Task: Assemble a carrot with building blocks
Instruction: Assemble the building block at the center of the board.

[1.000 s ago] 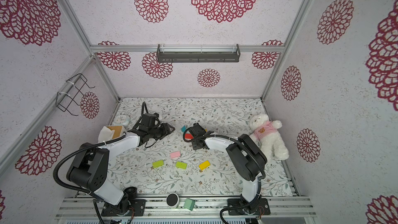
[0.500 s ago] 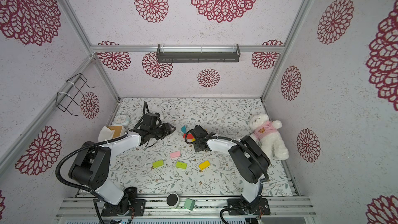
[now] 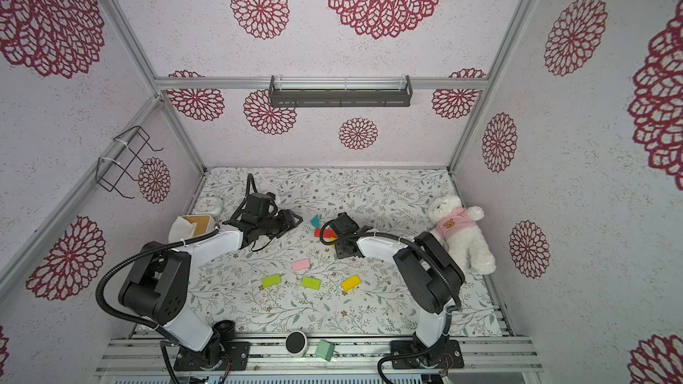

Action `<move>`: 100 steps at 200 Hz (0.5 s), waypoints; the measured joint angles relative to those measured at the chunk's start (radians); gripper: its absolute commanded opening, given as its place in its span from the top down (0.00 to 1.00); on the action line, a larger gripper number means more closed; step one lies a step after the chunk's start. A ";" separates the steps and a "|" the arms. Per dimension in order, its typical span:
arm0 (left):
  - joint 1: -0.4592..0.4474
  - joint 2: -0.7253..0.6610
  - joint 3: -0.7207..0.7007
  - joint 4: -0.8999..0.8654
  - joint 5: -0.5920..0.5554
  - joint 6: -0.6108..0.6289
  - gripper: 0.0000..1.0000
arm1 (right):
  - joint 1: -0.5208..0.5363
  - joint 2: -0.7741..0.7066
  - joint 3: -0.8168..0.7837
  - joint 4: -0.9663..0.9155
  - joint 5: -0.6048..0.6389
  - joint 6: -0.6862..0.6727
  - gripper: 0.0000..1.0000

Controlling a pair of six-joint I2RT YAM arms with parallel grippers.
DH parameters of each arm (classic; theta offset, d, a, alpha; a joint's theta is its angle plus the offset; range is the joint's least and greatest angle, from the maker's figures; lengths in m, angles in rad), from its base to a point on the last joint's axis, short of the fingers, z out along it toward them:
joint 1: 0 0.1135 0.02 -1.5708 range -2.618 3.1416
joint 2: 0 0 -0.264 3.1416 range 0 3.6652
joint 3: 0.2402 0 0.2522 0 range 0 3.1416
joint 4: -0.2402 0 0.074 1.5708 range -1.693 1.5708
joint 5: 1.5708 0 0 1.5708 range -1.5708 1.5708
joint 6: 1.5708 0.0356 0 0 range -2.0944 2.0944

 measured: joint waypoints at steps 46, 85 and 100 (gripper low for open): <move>-0.006 0.001 0.000 -0.007 -0.002 0.001 0.46 | -0.013 0.005 0.002 0.003 0.016 0.000 0.47; -0.036 0.001 0.028 -0.090 -0.011 0.012 0.43 | -0.019 0.006 0.006 0.001 0.016 0.002 0.46; -0.068 -0.004 0.060 -0.188 -0.043 0.024 0.39 | -0.019 -0.010 -0.005 0.000 0.014 0.008 0.45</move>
